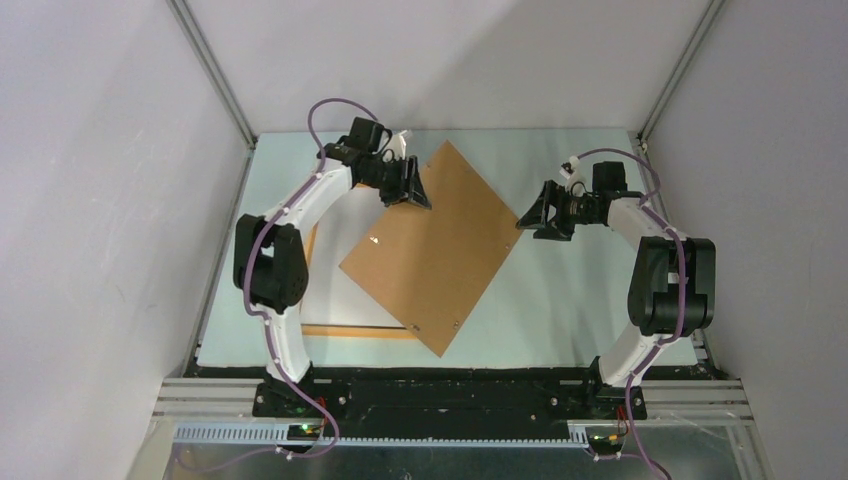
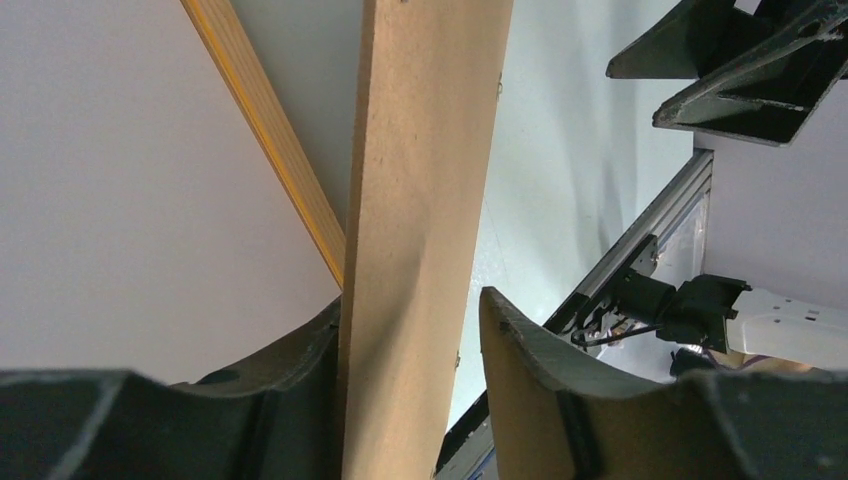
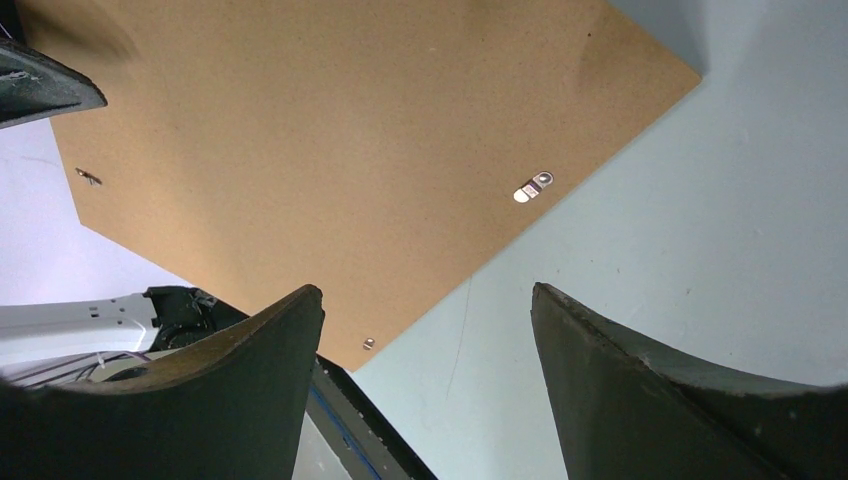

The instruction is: Put the photo into the frame

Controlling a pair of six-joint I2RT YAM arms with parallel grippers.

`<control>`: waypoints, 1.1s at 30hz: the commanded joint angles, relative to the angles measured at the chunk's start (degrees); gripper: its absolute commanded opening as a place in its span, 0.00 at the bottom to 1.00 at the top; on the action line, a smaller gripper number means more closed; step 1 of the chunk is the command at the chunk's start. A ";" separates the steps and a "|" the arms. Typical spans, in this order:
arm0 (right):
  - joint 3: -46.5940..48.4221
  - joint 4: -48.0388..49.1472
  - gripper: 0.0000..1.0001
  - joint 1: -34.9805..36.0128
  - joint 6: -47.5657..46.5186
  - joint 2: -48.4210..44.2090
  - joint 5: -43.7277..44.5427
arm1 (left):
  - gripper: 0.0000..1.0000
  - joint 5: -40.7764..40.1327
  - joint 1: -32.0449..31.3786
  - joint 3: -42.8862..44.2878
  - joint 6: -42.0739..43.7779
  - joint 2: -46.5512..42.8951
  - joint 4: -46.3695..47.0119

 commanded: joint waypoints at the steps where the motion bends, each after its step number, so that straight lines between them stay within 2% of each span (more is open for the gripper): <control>1: 0.01 0.93 0.80 0.23 -1.09 -0.42 -1.27 | 0.47 1.04 0.17 0.59 2.44 -4.74 -1.16; 4: -0.21 1.03 0.80 0.24 -1.10 -0.39 -1.26 | 0.37 1.07 0.27 0.92 2.80 -4.93 -1.48; 10: -0.39 1.14 0.80 0.32 -0.99 -0.37 -1.33 | 0.01 1.51 0.21 1.16 2.80 -4.79 -1.79; 17: -1.05 1.81 0.80 0.33 -0.61 -0.67 -1.87 | 0.00 3.10 0.82 -0.55 1.46 -6.75 -1.72; 33: -1.73 2.45 0.80 0.98 0.66 -5.78 -3.65 | 0.00 18.63 9.20 -11.10 -5.40 -17.11 5.73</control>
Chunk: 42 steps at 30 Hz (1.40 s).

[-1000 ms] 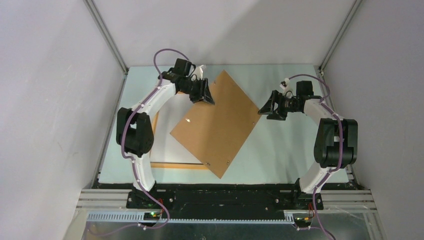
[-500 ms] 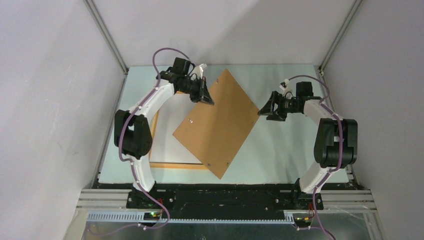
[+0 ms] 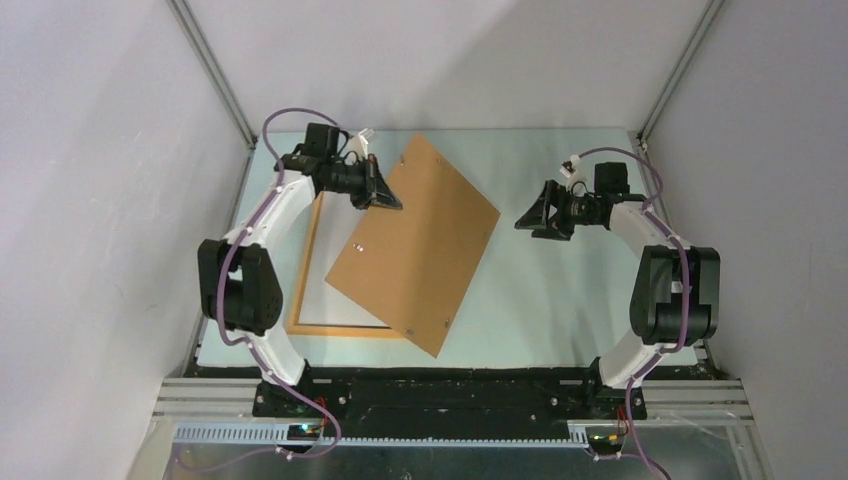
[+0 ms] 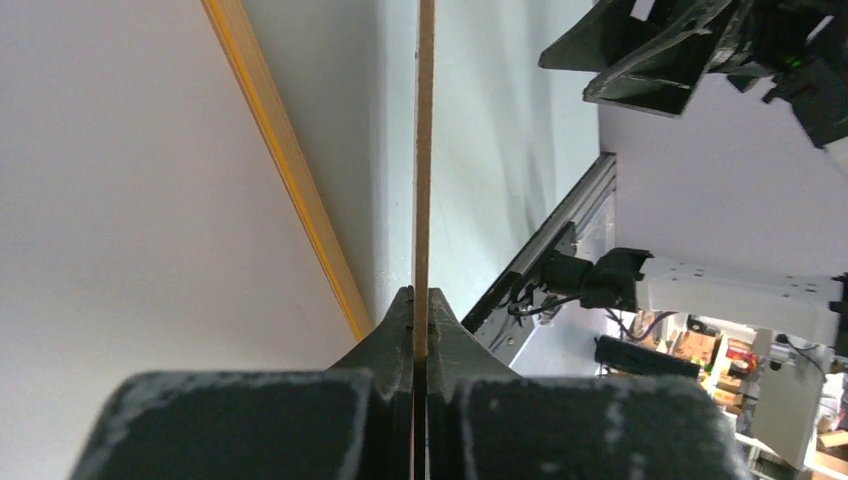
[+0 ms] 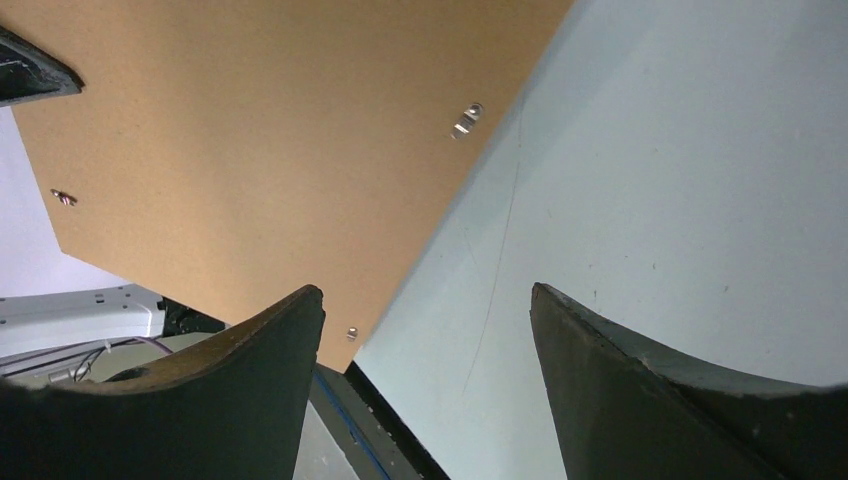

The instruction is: Put the photo into the frame

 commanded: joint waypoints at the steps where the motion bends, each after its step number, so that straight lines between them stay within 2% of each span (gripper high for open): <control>1: 0.14 1.54 0.80 0.69 0.29 -3.09 -1.61 | 0.00 9.87 1.88 -1.39 -3.59 -7.19 4.92; 9: 0.13 2.08 0.80 1.33 1.02 -3.99 -1.75 | 0.00 14.12 6.46 -6.11 -7.80 -11.62 10.82; 14: 0.10 3.96 0.80 3.79 1.97 -4.88 1.39 | 0.00 15.91 10.61 -8.07 -8.95 -15.25 12.02; 23: 0.48 12.58 0.78 12.21 2.45 -7.06 12.97 | 0.00 22.30 24.76 -12.32 -10.33 -19.94 12.23; 28: 4.67 12.69 0.76 19.18 2.35 -2.91 19.99 | 0.00 22.94 32.07 -13.72 -9.91 -21.67 12.19; 32: 10.28 11.04 0.74 25.08 1.40 2.23 25.45 | 0.00 22.00 35.13 -14.92 -9.07 -23.26 11.81; 42: 21.35 6.72 0.72 34.85 1.99 16.18 36.00 | 0.00 19.31 36.93 -17.32 -8.23 -27.80 11.27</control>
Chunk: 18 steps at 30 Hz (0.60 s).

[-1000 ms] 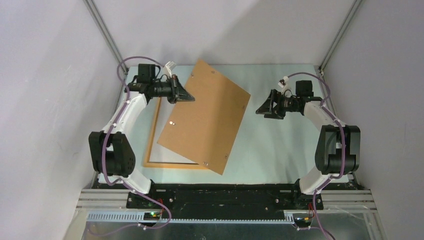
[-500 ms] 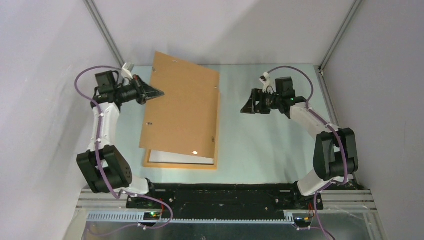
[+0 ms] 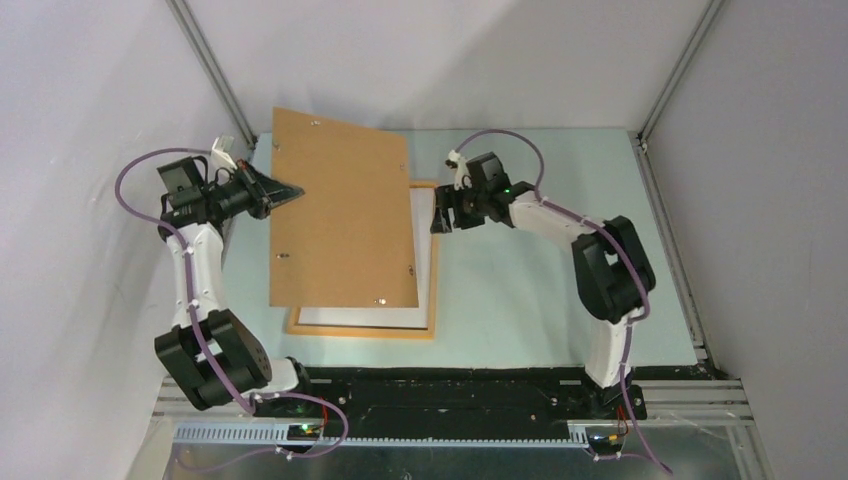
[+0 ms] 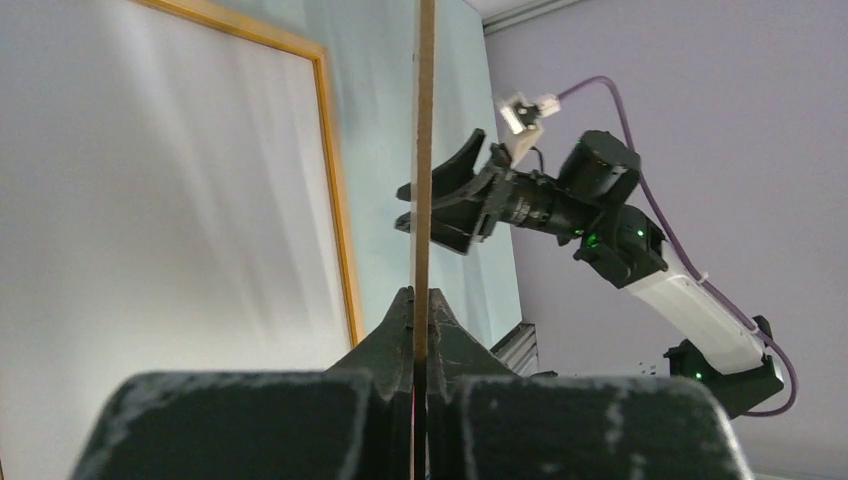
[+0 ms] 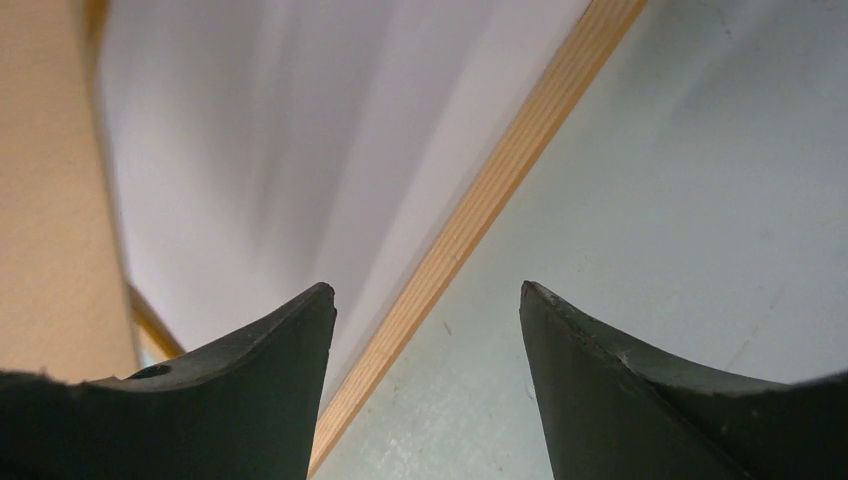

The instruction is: Put the photo into the frame

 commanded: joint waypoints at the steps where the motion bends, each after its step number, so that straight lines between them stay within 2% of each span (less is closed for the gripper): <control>1: 6.13 -1.91 0.72 2.51 -0.25 5.16 7.24 | 0.00 2.14 0.30 -0.16 -0.84 -4.73 1.06; 10: 11.70 -3.17 0.69 3.96 0.80 13.32 9.39 | 0.00 1.42 1.03 -1.27 -1.35 -8.55 1.14; 18: 11.04 -3.65 0.69 3.51 1.39 14.71 8.45 | 0.00 1.44 1.07 -2.59 -0.99 -9.11 1.15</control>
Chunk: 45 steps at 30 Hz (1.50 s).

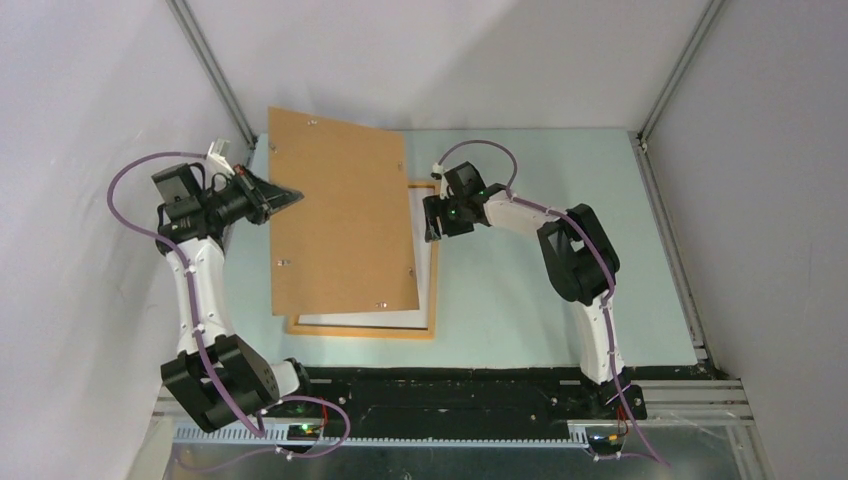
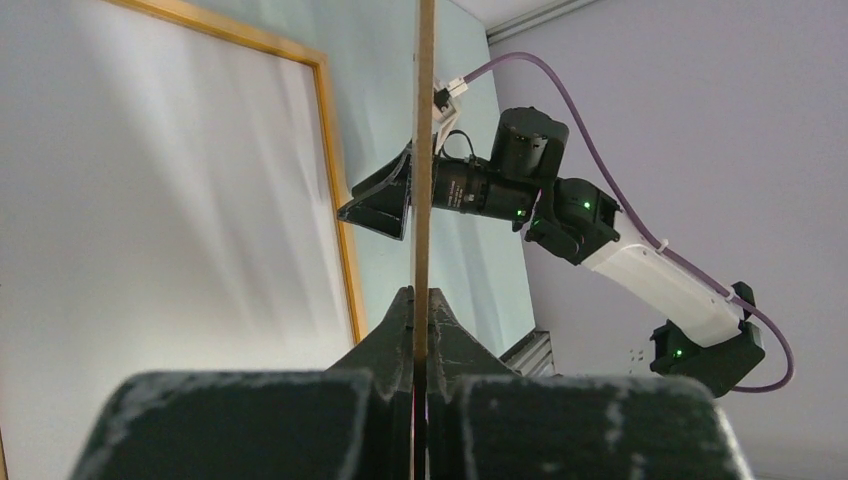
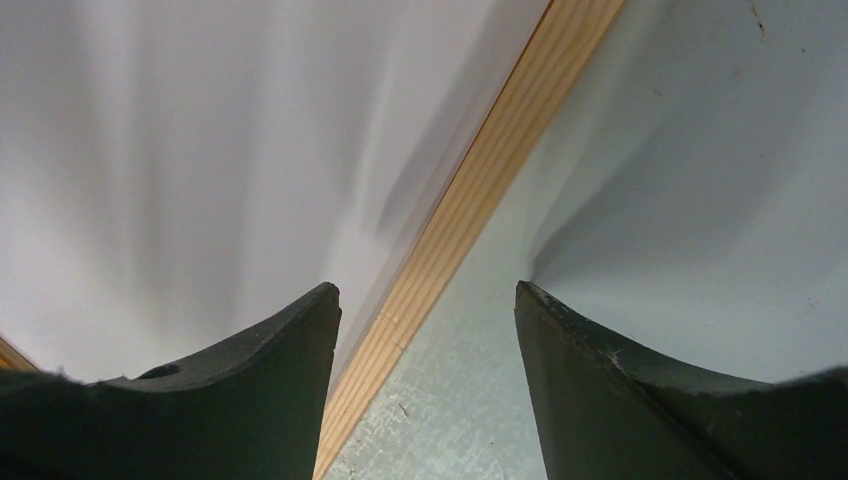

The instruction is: Put the photo into the frame

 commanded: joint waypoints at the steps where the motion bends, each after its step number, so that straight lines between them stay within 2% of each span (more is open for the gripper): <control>1: 0.89 0.14 0.69 -0.34 1.00 0.21 0.27 | 0.00 2.79 0.50 -0.19 -0.98 -2.32 1.59; 15: -0.31 0.57 0.67 0.09 1.92 0.77 0.18 | 0.00 3.11 0.42 -1.39 -0.29 -2.92 1.59; 33: 1.49 0.18 0.50 1.11 2.73 4.01 1.92 | 0.00 2.85 0.47 -2.01 0.23 -2.65 1.55; 45: 2.04 -1.94 0.35 1.46 1.13 4.52 10.47 | 0.00 2.98 0.39 -2.14 0.38 -2.50 1.51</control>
